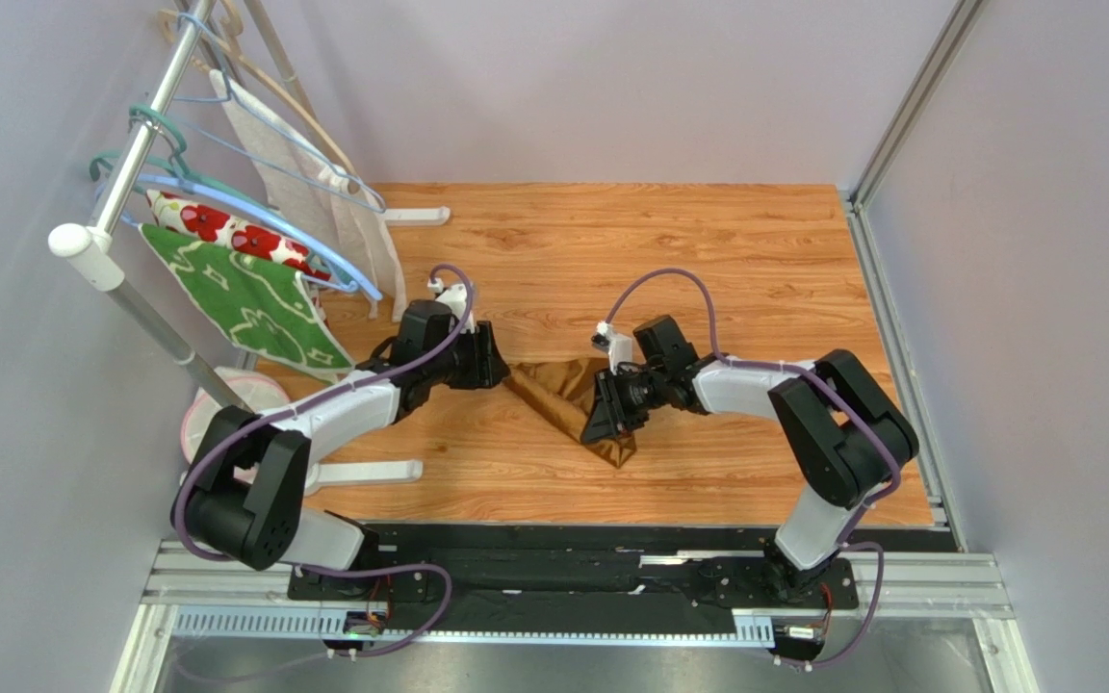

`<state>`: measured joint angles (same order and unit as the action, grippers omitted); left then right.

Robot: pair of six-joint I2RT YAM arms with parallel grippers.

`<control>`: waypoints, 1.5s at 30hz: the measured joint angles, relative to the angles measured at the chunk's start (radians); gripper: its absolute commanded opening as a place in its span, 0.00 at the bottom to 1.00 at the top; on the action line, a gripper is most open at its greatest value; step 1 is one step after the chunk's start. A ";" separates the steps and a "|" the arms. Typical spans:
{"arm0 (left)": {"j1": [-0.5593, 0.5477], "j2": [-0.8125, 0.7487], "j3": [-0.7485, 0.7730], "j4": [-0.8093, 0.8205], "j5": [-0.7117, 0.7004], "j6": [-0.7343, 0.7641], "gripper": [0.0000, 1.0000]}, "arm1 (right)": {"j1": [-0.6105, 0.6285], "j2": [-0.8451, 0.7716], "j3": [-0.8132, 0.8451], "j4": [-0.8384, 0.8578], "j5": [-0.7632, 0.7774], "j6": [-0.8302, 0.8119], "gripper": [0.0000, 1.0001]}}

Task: Fold the napkin, place the utensils inside, and roll it up
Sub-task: Roll the napkin with the utensil

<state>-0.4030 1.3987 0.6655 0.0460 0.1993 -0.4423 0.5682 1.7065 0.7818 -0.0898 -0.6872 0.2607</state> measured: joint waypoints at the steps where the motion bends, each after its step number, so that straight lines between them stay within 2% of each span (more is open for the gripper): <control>1: 0.000 0.007 0.000 0.017 0.000 -0.002 0.54 | -0.009 0.012 0.003 0.003 -0.024 0.007 0.09; 11: 0.000 0.131 -0.001 0.182 0.017 -0.032 0.44 | -0.049 0.069 0.009 0.027 -0.130 0.055 0.08; 17: 0.001 0.211 0.001 0.255 0.071 -0.065 0.33 | -0.050 0.075 0.010 0.026 -0.141 0.063 0.09; 20: 0.003 0.226 0.001 0.299 0.100 -0.084 0.20 | -0.050 0.079 0.013 0.021 -0.143 0.065 0.14; 21: 0.003 0.231 0.001 0.311 0.109 -0.090 0.09 | -0.050 0.079 0.015 0.018 -0.143 0.065 0.17; 23: 0.004 0.242 0.001 0.335 0.130 -0.102 0.00 | -0.050 0.079 0.019 0.009 -0.142 0.065 0.29; 25: 0.005 0.255 0.002 0.351 0.148 -0.105 0.00 | -0.050 0.079 0.026 -0.008 -0.127 0.065 0.39; 30: 0.005 0.275 0.018 0.337 0.172 -0.100 0.00 | -0.047 0.047 0.055 -0.112 -0.078 0.063 0.48; 34: 0.005 0.275 0.048 0.286 0.187 -0.082 0.00 | -0.032 -0.013 0.092 -0.241 0.030 0.037 0.54; 40: 0.005 0.292 0.084 0.224 0.192 -0.058 0.00 | 0.040 -0.113 0.201 -0.385 0.245 -0.002 0.56; 45: 0.005 0.301 0.085 0.200 0.196 -0.053 0.00 | 0.217 -0.200 0.246 -0.383 0.484 -0.058 0.56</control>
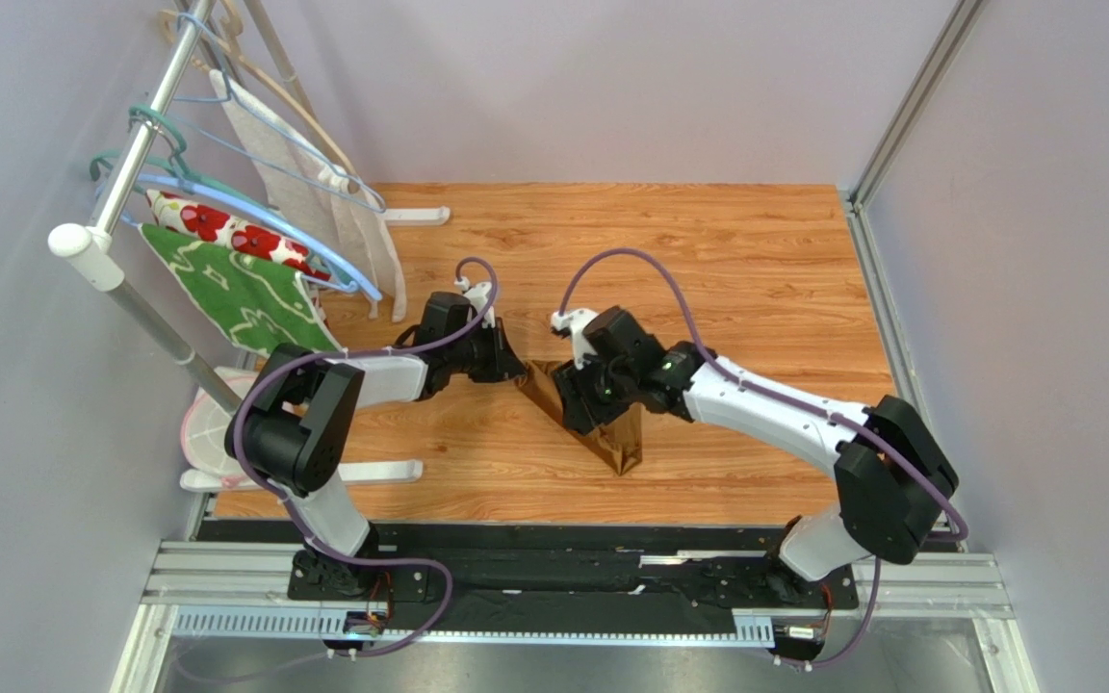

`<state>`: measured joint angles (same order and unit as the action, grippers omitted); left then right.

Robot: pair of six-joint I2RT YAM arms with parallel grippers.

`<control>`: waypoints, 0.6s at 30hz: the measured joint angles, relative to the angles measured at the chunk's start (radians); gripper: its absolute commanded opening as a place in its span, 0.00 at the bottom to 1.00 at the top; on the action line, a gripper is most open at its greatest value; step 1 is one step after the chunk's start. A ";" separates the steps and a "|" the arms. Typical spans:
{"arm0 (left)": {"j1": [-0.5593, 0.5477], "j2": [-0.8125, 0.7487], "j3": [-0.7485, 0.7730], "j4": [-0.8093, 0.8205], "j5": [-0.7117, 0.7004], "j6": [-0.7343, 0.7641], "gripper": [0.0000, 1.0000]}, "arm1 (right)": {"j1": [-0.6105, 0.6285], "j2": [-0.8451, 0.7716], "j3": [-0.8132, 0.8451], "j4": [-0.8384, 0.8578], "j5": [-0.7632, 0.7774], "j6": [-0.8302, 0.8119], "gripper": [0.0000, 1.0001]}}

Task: Fold the napkin, place the utensils inside, and roll it up
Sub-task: Roll the napkin with the utensil

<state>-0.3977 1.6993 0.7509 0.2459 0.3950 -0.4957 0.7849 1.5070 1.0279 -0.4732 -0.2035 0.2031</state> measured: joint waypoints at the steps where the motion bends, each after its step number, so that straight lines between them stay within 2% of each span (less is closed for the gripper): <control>1: 0.000 0.001 0.003 -0.005 0.001 0.001 0.00 | 0.047 -0.005 0.001 0.004 0.055 -0.014 0.56; 5: 0.000 0.008 0.018 -0.020 0.010 0.004 0.00 | 0.189 0.007 0.001 0.007 0.247 -0.062 0.55; 8: 0.000 0.013 0.024 -0.027 0.016 0.005 0.00 | 0.247 0.033 0.001 0.021 0.350 -0.089 0.54; 12: 0.000 0.016 0.028 -0.033 0.019 0.006 0.00 | 0.292 0.090 0.001 0.034 0.448 -0.120 0.51; 18: 0.000 0.016 0.029 -0.039 0.020 0.008 0.00 | 0.301 0.165 0.001 0.044 0.507 -0.151 0.46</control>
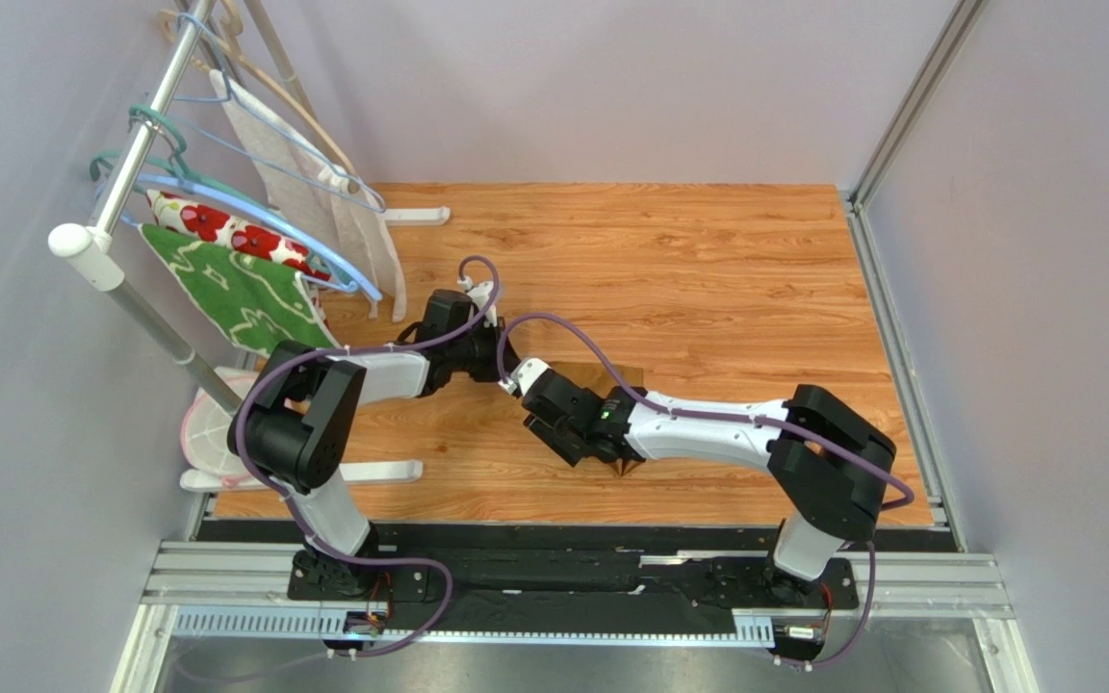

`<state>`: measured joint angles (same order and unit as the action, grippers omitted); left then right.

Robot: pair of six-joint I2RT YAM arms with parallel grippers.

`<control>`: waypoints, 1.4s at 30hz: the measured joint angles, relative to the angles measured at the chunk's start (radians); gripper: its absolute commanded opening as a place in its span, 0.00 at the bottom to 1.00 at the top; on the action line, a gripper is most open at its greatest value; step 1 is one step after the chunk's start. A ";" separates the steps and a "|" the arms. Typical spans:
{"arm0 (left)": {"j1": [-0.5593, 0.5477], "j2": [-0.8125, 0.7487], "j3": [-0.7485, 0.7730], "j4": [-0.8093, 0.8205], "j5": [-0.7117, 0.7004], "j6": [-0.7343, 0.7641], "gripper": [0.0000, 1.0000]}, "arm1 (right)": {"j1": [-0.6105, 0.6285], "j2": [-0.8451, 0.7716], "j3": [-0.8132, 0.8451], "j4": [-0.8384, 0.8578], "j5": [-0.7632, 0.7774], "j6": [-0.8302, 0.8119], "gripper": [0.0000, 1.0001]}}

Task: Fold the napkin, place the utensils inside, and roll it up
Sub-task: Roll the napkin with the utensil

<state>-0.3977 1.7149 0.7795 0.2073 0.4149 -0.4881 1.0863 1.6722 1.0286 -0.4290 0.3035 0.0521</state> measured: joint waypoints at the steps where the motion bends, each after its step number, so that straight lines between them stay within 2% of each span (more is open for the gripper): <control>1: 0.000 0.000 0.000 -0.002 0.001 0.000 0.00 | 0.000 0.006 0.000 0.000 0.007 -0.002 0.45; 6: 0.000 0.002 0.004 -0.006 0.007 0.001 0.00 | -0.003 0.031 0.000 0.007 0.037 -0.005 0.44; 9: 0.000 0.003 0.005 -0.005 0.014 0.003 0.11 | -0.020 0.041 -0.010 0.025 0.039 0.001 0.44; 10: 0.000 0.003 0.005 -0.005 0.015 0.004 0.22 | -0.029 0.041 -0.017 0.032 0.039 0.004 0.44; 11: 0.000 0.003 0.005 -0.004 0.020 0.004 0.26 | -0.041 0.041 -0.027 0.040 0.038 0.008 0.45; 12: -0.001 0.003 0.005 -0.003 0.023 0.008 0.37 | -0.053 0.041 -0.038 0.051 0.036 0.012 0.45; 13: -0.001 0.003 0.005 -0.002 0.024 0.010 0.41 | -0.064 0.041 -0.050 0.060 0.035 0.017 0.46; 15: -0.001 0.002 0.004 -0.001 0.026 0.010 0.48 | -0.089 0.033 -0.073 0.084 0.026 0.033 0.47; 19: -0.001 -0.010 -0.008 0.002 0.023 0.015 0.52 | -0.114 0.018 -0.098 0.119 -0.009 0.050 0.46; 21: -0.001 -0.026 -0.019 0.004 0.017 0.015 0.59 | -0.129 0.012 -0.108 0.135 -0.035 0.058 0.42; 24: -0.001 -0.069 -0.042 0.004 -0.002 0.019 0.64 | -0.158 0.005 -0.124 0.162 -0.079 0.069 0.30; 28: -0.001 -0.130 -0.069 0.016 -0.037 0.023 0.65 | -0.214 -0.022 -0.161 0.217 -0.159 0.082 0.24; 34: -0.001 -0.195 -0.106 0.039 -0.089 0.023 0.65 | -0.315 -0.042 -0.212 0.323 -0.372 0.105 0.22; 42: -0.001 -0.197 -0.109 0.043 -0.107 0.022 0.65 | -0.431 -0.024 -0.260 0.435 -0.686 0.124 0.21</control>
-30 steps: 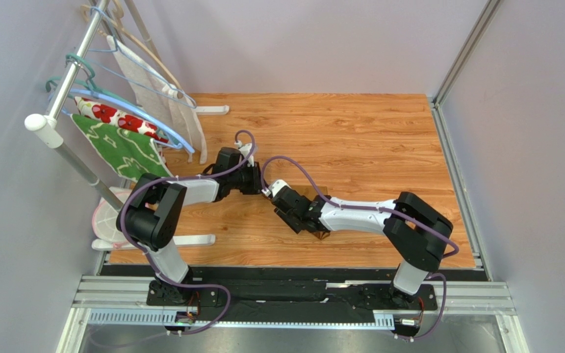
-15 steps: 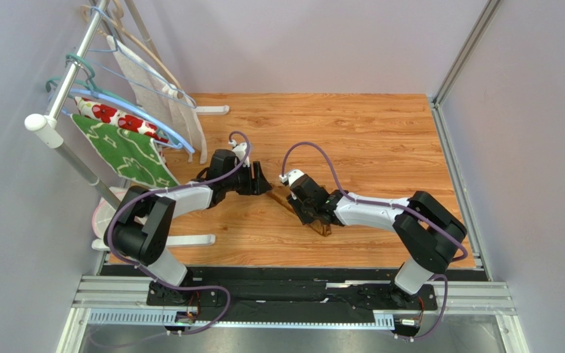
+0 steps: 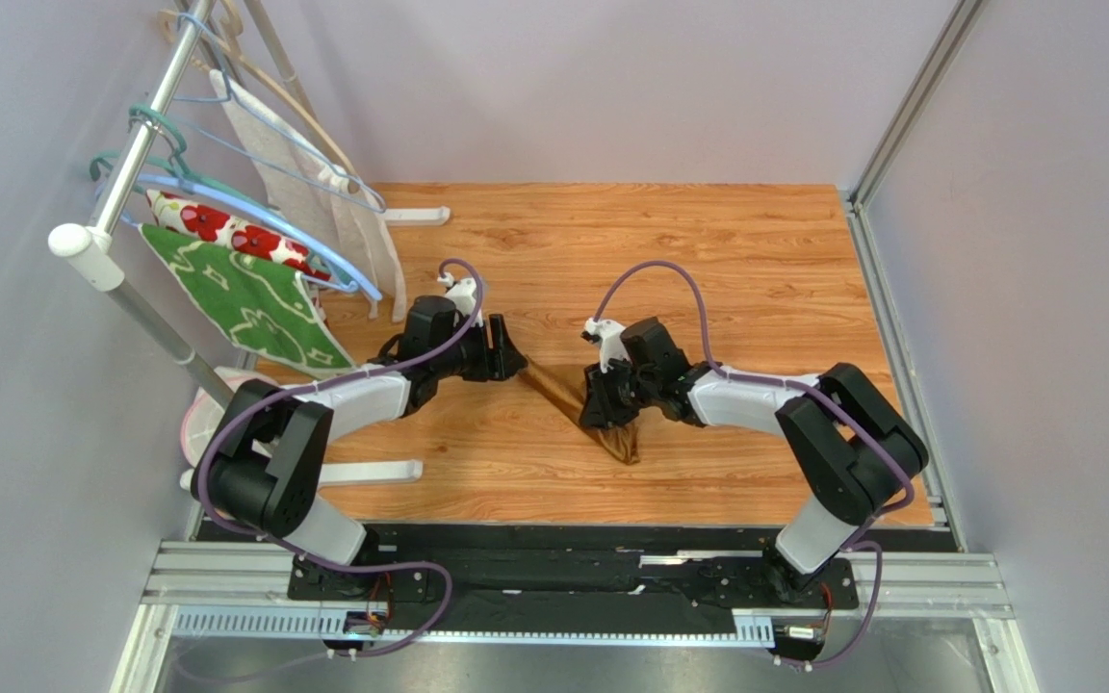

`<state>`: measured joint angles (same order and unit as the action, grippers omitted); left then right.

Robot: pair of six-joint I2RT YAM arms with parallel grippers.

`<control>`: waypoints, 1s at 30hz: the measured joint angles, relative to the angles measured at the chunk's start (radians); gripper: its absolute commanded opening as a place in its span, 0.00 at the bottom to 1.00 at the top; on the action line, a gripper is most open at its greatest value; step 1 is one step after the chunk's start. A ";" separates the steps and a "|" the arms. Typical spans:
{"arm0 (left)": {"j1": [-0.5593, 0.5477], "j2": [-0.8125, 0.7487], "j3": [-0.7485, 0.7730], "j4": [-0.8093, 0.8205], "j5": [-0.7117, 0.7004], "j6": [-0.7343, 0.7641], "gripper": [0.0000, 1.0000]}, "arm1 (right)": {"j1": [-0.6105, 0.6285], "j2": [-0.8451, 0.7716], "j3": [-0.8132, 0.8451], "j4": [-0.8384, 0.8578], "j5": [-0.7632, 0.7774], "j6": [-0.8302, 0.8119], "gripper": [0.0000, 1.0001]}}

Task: Fold the napkin, place the utensils inside, and roll it up
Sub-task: Roll the napkin with the utensil

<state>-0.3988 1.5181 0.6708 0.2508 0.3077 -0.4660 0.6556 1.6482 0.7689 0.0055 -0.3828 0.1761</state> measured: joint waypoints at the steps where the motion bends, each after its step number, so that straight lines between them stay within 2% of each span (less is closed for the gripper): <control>1: 0.000 0.000 0.000 0.001 0.000 0.000 0.65 | -0.010 0.005 -0.003 0.009 -0.033 0.003 0.21; 4: 0.000 0.000 0.000 0.003 -0.003 0.000 0.62 | -0.037 0.030 -0.008 0.032 -0.147 0.011 0.21; 8: 0.000 0.005 0.000 0.003 -0.003 0.000 0.55 | -0.051 0.050 -0.010 0.045 -0.224 0.019 0.21; 22: 0.001 0.034 0.002 -0.026 -0.004 -0.003 0.57 | -0.135 0.148 0.026 0.059 -0.422 0.078 0.20; 25: 0.001 0.036 0.002 -0.014 0.015 -0.009 0.53 | -0.144 0.164 0.037 0.051 -0.444 0.083 0.20; 26: 0.001 0.040 0.002 -0.007 0.025 -0.012 0.47 | -0.147 0.166 0.040 0.047 -0.449 0.084 0.20; 30: 0.001 0.064 0.002 0.009 0.052 -0.028 0.36 | -0.148 0.171 0.046 0.037 -0.454 0.086 0.21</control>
<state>-0.3977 1.5826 0.6724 0.2600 0.3595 -0.4942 0.5072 1.8187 0.8146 0.0422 -0.8371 0.2619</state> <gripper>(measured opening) 0.431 0.207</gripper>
